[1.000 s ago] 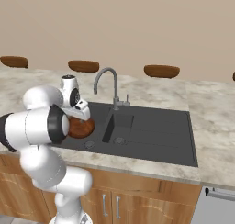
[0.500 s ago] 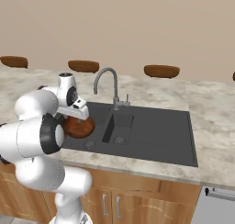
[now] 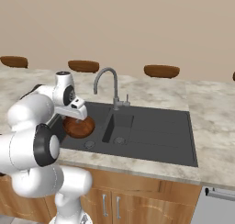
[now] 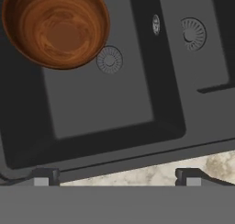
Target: Remove the lemon wedge and lime from the sink. Then move the bowl and cup from the counter to the sink for washing.
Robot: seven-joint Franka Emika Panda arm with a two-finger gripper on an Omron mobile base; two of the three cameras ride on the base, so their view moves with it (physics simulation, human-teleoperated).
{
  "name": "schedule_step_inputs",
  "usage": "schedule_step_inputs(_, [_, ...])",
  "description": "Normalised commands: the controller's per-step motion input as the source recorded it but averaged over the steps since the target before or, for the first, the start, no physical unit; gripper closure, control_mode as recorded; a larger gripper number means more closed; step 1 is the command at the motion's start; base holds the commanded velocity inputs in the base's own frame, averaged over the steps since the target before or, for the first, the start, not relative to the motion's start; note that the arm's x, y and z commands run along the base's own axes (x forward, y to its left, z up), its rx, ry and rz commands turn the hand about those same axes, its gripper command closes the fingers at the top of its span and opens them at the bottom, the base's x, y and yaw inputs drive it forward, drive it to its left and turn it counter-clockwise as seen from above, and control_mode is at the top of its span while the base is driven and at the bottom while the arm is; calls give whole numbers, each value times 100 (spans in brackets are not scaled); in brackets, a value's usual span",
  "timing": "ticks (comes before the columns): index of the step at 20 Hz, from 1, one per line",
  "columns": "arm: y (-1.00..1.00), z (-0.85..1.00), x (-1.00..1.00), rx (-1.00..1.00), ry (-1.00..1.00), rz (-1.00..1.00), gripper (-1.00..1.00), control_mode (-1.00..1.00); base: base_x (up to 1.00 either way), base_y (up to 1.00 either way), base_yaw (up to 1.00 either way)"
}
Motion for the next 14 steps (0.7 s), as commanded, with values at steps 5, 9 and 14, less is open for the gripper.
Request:
schedule_step_inputs(5, [0, 12, -19, 0, 1, 0, -100, -100, 0, 0, 0])
schedule_step_inputs(9, [0, 3, -8, 0, -1, 0, -100, -100, 0, 0, 0])
schedule_step_inputs(14, [0, 0, 0, 0, 0, 0, -100, 100, 0, 0, 0])
